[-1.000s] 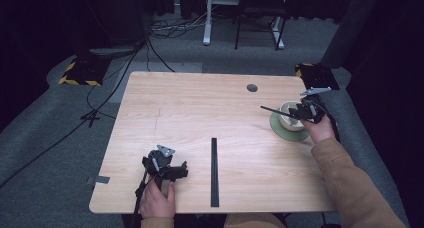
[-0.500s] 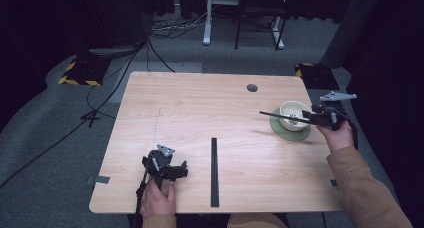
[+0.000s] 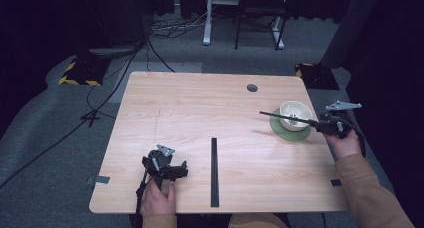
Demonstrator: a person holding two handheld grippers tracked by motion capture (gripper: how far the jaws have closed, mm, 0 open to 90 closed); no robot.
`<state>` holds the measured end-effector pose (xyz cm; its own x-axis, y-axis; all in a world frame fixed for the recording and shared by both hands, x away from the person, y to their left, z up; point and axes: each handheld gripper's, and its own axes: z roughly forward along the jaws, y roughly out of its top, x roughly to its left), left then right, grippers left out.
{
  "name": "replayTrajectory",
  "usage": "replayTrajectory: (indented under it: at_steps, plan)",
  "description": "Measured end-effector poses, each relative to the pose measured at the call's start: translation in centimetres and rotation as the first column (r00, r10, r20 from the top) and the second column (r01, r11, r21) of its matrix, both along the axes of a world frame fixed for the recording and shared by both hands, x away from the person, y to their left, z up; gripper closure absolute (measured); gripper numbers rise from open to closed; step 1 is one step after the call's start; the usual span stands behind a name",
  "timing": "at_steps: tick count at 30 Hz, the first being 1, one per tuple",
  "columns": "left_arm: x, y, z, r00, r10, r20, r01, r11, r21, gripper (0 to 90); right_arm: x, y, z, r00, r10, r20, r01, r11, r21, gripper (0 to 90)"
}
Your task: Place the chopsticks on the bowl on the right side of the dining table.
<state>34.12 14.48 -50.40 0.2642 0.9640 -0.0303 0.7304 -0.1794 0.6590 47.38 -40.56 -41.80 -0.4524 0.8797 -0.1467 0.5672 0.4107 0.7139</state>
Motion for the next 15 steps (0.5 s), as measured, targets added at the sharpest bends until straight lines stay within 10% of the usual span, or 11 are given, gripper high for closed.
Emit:
replayTrajectory:
  at_steps: [15]
  plan:
    - [0.0, 0.0, 0.0, 1.0000, 0.000, -0.001, 0.000, 1.0000, -0.002, 0.4, 1.5, -0.5, -0.3, 0.9990, -0.043, 0.010, 0.043, 0.998, -0.049, 45.5]
